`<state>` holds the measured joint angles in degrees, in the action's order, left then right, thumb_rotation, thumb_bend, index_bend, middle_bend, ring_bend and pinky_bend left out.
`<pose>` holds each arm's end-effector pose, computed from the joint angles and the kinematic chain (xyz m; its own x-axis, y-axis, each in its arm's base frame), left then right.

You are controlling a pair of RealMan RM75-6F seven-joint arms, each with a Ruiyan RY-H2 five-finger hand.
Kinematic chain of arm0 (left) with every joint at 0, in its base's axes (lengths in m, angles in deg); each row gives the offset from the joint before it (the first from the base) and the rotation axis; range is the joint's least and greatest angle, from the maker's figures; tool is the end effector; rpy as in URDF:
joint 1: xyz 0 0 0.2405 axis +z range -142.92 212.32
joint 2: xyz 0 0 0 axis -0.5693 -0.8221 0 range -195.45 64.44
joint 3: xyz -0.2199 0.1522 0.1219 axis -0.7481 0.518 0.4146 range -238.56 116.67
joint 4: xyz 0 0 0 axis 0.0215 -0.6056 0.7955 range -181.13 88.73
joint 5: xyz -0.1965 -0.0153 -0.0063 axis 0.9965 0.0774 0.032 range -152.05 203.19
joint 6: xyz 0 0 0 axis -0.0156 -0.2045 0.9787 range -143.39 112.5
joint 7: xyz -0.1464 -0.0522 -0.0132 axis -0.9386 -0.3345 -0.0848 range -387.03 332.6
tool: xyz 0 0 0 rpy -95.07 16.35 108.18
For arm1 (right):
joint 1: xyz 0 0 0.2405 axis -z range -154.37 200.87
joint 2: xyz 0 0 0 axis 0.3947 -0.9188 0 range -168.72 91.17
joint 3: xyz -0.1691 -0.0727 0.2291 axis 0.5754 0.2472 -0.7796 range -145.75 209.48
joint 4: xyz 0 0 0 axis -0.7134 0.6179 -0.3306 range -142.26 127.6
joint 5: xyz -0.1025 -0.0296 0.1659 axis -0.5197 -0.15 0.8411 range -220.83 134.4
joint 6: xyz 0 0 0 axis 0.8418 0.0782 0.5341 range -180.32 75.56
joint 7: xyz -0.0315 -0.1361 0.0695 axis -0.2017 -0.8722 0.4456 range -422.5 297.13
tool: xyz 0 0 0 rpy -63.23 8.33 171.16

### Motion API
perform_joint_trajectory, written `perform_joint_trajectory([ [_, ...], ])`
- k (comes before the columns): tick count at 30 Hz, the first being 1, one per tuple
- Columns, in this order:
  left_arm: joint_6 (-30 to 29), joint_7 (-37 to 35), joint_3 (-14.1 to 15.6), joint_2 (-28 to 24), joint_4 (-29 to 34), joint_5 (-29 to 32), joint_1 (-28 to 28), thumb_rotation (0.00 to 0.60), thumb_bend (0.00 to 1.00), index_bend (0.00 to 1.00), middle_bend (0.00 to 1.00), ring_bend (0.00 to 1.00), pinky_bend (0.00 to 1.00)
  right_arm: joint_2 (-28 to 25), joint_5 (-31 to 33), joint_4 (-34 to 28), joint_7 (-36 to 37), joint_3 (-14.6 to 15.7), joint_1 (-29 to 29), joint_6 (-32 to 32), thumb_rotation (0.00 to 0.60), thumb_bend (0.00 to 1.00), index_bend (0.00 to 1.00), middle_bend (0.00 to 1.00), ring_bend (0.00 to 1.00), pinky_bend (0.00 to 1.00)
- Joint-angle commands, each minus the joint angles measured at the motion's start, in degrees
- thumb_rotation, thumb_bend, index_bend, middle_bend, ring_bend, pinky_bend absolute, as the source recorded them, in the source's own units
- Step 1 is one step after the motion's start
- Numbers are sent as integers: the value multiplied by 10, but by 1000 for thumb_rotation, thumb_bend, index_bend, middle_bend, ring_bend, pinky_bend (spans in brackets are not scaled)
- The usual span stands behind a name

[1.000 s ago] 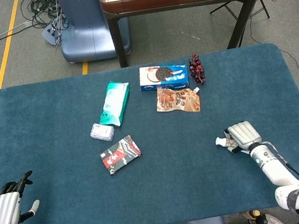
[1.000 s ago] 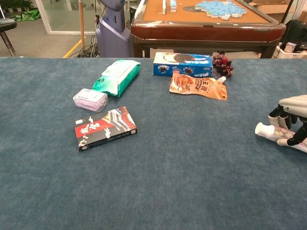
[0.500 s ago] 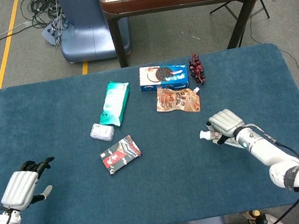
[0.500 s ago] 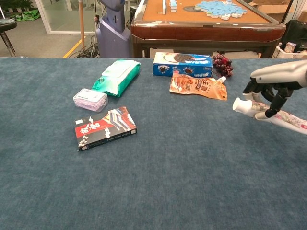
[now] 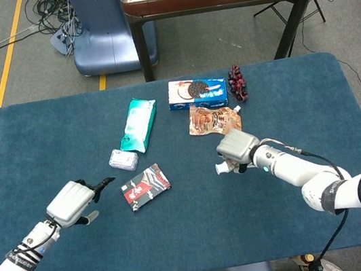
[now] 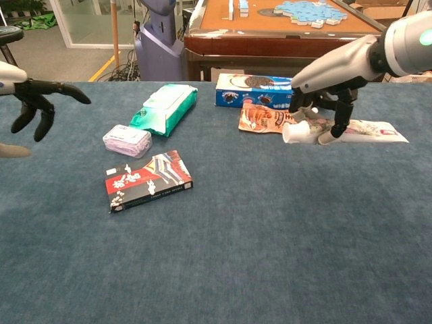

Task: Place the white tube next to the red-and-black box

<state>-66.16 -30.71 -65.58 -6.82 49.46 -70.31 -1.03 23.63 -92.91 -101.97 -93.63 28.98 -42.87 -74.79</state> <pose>-0.2106 0.3281 0.1303 0.6283 0.2510 0.7364 0.6997 -0.5961 -0.3939 -0.1159 -0.4165 0.0796 0.8568 -0.3378 0.3896 -0.5104 -0.6638 0.5468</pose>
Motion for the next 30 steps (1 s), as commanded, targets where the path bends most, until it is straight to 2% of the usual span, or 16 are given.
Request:
perform_joint_trajectory([
  [1, 25, -4, -2, 16, 0, -14, -32, 600, 255, 54, 563, 621, 459, 19, 28, 4, -23, 31, -45, -7, 600, 1000, 852, 761, 729, 481],
  [6, 47, 4, -4, 40, 3, -19, -67, 600, 255, 49, 587, 654, 500, 44, 80, 8, -38, 62, -100, -24, 600, 1000, 869, 763, 740, 482],
  [16, 82, 37, -14, 86, 9, -13, -124, 600, 255, 47, 599, 663, 506, 79, 148, 20, -48, 101, -180, -43, 600, 1000, 885, 777, 755, 482],
  [30, 113, 71, -17, 141, -9, 27, -176, 600, 254, 47, 607, 666, 512, 111, 168, 17, -26, 130, -225, -62, 600, 1000, 899, 785, 766, 482],
])
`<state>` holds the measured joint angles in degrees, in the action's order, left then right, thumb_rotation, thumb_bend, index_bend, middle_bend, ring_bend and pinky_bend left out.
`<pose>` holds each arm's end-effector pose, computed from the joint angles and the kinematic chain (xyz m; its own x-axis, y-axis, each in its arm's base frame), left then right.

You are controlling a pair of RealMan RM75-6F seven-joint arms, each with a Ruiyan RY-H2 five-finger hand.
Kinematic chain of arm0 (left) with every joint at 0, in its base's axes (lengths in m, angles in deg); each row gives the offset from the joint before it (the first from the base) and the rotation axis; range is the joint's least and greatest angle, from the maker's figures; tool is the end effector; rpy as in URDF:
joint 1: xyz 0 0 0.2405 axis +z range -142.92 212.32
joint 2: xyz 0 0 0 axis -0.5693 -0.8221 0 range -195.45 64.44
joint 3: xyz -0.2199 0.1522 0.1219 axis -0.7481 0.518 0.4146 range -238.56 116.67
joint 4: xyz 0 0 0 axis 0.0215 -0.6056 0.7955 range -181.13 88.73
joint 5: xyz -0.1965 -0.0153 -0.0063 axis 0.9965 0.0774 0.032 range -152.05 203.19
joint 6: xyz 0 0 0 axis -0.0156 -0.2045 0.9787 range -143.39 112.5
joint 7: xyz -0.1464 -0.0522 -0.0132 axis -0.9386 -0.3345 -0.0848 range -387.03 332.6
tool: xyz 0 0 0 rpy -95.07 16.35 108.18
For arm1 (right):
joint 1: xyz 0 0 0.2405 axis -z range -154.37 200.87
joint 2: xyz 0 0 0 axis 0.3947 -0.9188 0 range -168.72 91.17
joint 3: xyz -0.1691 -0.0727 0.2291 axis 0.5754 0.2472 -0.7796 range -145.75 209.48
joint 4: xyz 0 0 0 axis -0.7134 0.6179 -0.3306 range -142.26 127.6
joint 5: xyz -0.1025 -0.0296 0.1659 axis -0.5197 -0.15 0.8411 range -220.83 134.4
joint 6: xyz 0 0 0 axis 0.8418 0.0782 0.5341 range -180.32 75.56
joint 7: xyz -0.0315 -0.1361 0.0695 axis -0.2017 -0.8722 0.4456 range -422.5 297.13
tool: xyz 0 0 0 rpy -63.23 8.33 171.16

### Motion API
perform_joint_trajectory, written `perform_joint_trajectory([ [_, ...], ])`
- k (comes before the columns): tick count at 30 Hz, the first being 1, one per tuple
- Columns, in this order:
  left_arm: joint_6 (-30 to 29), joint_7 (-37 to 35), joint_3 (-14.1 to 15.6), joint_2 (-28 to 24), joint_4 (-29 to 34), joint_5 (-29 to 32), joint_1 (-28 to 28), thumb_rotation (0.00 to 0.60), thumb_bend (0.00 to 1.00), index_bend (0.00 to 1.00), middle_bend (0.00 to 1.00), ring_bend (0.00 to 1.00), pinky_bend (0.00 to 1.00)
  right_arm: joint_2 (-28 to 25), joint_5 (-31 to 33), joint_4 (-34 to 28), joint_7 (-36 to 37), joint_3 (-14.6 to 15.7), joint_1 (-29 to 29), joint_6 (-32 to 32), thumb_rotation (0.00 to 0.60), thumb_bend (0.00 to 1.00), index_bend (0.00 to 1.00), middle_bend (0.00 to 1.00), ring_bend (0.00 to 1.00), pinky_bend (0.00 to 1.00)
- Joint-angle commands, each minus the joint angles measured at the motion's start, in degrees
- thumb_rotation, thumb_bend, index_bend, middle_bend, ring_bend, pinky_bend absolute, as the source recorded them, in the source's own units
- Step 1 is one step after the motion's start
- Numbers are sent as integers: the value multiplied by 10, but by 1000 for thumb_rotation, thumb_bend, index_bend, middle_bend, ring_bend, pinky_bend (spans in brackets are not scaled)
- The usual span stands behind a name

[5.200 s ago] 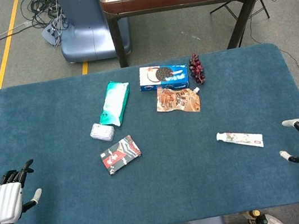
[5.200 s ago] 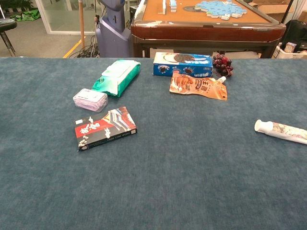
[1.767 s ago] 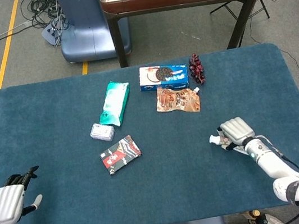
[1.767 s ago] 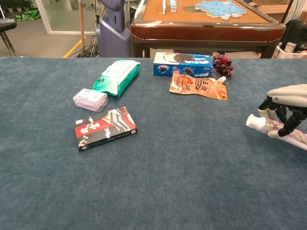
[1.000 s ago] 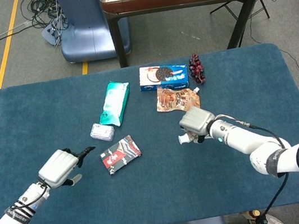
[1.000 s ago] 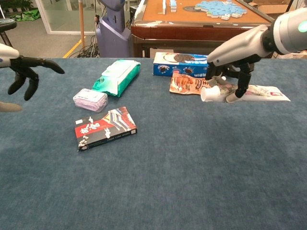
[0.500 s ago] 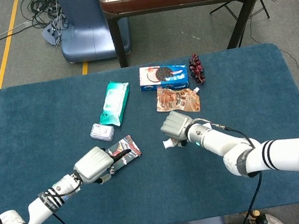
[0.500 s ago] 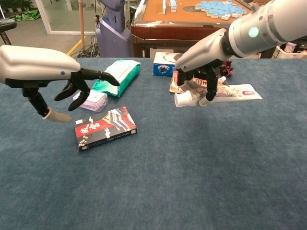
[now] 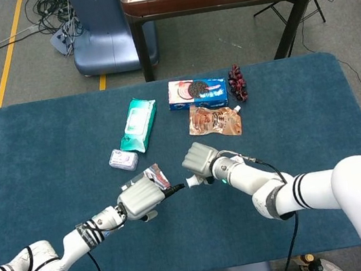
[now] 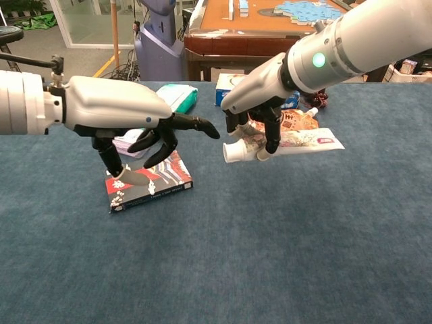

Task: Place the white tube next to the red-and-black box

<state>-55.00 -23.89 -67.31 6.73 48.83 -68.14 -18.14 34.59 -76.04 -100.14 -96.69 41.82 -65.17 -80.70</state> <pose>-0.0989 0.3513 0.0315 0.7115 0.2008 0.6733 0.4872 -0.8315 -0.2668 -0.0304 -0.4218 0.0128 0.9105 -0.2769 0.3071 -0.4055 -0.7435 0.5318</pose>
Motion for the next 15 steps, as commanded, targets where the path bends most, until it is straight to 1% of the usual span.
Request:
perform_joint_trajectory([
  [1, 2, 4, 0, 8, -4, 8, -6, 600, 254, 47, 607, 666, 512, 2, -2, -2, 6, 2, -3, -4, 600, 1000, 900, 786, 767, 482],
  [15, 10, 27, 10, 35, -18, 34, -30, 600, 255, 50, 607, 665, 512, 7, -22, -8, 37, 7, -7, -11, 600, 1000, 916, 797, 782, 482],
])
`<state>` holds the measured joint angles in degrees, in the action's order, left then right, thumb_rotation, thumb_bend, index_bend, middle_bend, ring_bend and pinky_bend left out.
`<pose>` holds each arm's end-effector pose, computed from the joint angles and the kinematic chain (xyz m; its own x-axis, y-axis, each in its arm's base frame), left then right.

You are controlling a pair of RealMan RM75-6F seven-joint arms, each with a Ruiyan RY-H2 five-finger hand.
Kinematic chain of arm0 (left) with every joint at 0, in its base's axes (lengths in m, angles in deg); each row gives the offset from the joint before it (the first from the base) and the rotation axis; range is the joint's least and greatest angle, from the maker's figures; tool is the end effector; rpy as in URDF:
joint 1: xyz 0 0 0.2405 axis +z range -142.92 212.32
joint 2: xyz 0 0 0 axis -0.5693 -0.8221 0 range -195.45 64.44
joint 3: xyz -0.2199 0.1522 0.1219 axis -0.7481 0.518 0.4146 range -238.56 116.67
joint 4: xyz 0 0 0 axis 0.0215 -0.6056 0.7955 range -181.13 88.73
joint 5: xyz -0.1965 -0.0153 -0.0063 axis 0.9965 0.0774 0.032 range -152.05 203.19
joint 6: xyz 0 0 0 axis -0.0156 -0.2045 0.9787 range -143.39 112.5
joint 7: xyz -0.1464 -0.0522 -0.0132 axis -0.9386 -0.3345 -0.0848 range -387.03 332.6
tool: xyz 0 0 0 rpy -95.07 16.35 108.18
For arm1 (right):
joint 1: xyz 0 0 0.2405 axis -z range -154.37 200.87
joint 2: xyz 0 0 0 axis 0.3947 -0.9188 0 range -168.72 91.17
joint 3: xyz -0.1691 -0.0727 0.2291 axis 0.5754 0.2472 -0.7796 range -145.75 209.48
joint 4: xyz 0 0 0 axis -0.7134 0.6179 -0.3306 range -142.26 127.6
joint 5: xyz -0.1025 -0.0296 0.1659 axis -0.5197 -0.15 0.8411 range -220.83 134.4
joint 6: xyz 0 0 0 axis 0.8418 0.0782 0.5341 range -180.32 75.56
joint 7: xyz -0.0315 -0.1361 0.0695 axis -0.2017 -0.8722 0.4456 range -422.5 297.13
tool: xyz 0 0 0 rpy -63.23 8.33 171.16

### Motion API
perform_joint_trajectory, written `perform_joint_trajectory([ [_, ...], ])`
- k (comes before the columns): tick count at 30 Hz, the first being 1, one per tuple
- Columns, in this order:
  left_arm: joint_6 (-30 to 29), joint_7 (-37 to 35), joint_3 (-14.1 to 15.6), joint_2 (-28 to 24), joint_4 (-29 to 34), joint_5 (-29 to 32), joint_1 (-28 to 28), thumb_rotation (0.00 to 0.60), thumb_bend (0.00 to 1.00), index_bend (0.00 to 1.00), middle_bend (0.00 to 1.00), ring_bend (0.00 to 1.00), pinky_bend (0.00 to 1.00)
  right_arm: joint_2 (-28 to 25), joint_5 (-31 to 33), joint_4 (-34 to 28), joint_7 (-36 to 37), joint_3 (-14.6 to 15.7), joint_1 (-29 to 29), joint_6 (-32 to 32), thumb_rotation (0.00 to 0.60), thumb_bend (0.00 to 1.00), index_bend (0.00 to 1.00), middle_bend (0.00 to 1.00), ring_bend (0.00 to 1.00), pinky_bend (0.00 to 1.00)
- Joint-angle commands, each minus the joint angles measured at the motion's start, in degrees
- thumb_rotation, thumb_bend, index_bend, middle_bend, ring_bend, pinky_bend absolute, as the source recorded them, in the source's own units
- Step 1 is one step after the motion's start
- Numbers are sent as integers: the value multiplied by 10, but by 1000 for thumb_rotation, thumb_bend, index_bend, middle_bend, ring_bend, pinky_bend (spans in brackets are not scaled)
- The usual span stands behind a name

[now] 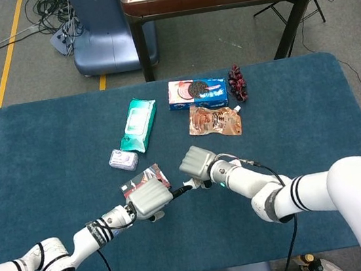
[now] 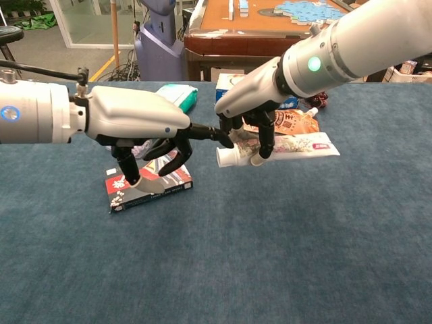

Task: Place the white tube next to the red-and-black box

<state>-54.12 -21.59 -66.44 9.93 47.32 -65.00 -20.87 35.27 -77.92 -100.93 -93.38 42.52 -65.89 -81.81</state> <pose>-0.0882 0.3541 0.0116 0.7237 0.2041 0.6593 0.4732 -0.8422 -0.2586 -0.0255 -0.4157 0.0071 0.9015 -0.2857 0.3252 -0.4210 -0.7533 0.5053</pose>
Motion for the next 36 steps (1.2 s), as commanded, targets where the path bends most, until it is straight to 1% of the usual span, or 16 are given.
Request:
perform_joint_trajectory([
  [1, 1, 6, 2, 4, -5, 4, -4, 600, 255, 50, 607, 665, 512, 1, -6, -1, 6, 0, 0, 1, 600, 1000, 918, 798, 783, 482],
  [18, 7, 39, 19, 5, -14, 35, -12, 600, 255, 101, 607, 663, 512, -4, -40, -1, 36, -3, 12, -2, 600, 1000, 953, 808, 801, 482],
  [36, 8, 74, 25, 11, -13, 69, -16, 600, 255, 119, 607, 660, 516, -7, -66, -4, 53, -13, 23, -7, 600, 1000, 1000, 843, 831, 483],
])
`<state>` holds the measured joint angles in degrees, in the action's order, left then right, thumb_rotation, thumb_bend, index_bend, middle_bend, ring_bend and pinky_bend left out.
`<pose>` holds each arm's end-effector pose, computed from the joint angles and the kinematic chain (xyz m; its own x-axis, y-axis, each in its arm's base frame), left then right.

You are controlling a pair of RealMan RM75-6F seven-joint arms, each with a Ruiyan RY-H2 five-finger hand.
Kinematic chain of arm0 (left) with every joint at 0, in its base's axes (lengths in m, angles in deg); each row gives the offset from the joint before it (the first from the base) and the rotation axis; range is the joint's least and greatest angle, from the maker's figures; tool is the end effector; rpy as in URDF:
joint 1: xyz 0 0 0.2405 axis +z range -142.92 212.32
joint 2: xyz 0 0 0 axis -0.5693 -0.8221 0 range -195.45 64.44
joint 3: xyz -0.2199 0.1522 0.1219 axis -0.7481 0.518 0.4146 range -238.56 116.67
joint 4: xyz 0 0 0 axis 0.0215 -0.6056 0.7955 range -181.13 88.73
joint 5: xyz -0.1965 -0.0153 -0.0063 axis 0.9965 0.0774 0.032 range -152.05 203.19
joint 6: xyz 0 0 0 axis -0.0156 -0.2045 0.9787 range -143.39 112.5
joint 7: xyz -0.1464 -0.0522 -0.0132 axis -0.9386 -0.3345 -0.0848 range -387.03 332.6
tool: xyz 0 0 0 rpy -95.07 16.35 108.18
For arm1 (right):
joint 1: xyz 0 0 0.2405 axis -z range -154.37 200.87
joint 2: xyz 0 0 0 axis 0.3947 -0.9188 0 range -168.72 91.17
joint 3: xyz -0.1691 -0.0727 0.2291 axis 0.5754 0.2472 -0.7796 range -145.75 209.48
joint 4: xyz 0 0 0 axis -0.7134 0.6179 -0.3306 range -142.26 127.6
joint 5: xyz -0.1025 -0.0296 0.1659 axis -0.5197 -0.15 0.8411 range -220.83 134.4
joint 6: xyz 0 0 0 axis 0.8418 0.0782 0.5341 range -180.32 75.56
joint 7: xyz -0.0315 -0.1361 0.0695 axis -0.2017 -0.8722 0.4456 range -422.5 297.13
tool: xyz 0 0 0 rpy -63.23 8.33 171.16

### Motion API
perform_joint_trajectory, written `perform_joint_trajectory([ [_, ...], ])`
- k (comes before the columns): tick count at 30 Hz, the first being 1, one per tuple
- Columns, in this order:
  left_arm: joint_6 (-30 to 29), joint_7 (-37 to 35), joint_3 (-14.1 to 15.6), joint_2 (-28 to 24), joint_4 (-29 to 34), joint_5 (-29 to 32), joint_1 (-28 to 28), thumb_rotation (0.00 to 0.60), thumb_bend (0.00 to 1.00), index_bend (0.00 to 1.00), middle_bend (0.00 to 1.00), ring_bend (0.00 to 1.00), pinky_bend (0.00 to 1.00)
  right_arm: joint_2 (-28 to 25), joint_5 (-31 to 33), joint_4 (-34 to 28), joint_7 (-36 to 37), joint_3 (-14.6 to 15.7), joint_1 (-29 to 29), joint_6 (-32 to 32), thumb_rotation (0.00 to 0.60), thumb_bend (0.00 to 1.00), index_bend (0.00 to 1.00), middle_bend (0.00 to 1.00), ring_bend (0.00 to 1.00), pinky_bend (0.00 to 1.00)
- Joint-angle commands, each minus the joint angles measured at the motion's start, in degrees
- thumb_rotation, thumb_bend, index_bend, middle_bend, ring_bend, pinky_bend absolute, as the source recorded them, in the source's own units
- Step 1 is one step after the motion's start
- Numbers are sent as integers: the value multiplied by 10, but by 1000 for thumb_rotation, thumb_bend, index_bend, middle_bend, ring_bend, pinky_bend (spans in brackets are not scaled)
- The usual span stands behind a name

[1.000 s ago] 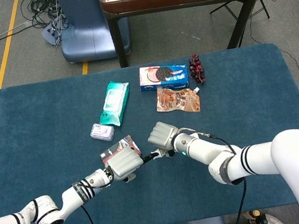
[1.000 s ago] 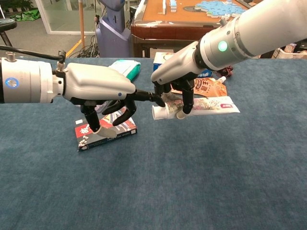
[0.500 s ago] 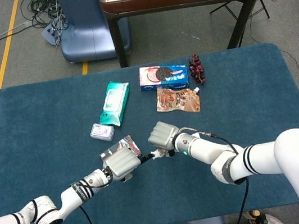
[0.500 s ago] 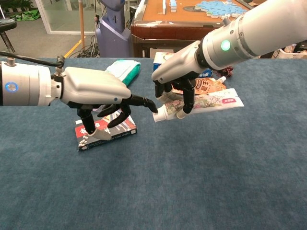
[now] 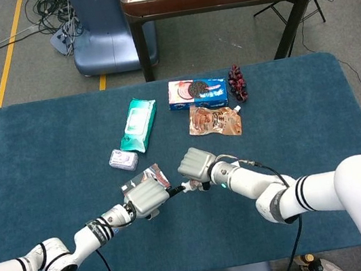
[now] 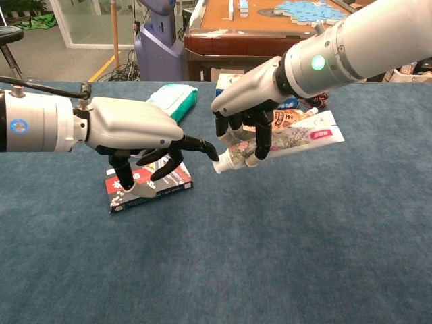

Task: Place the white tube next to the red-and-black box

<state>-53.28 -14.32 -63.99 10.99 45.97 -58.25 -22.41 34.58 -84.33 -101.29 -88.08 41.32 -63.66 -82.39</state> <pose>-0.1002 0.3610 0.0024 0.7780 0.1896 0.5989 0.4566 -0.8254 -0.3319 -0.0268 -0.4122 0.0096 0.8823 -0.2898 0.3709 -0.4470 -0.7625 0.4678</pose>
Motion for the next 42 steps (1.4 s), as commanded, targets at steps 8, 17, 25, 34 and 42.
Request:
perform_joint_trajectory([
  [8, 1, 6, 5, 3, -1, 9, -2, 600, 255, 121, 607, 660, 516, -4, -7, -3, 5, -4, 5, -4, 600, 1000, 1000, 850, 844, 484],
  [17, 2, 9, 6, 4, 0, 16, -5, 600, 255, 121, 607, 658, 516, -7, -16, -6, 9, -9, 11, -7, 600, 1000, 1000, 858, 854, 486],
  [25, 3, 14, 8, 5, 2, 22, -7, 600, 255, 121, 607, 656, 516, -13, -26, -11, 16, -18, 19, -11, 600, 1000, 1000, 866, 864, 487],
  [34, 3, 17, 9, 8, -1, 27, -9, 600, 255, 121, 606, 654, 516, -18, -33, -15, 19, -22, 26, -10, 600, 1000, 1000, 874, 873, 487],
  [42, 6, 22, 11, 11, -2, 34, -11, 600, 255, 121, 606, 653, 516, -22, -41, -16, 24, -29, 33, -11, 600, 1000, 1000, 878, 879, 490],
])
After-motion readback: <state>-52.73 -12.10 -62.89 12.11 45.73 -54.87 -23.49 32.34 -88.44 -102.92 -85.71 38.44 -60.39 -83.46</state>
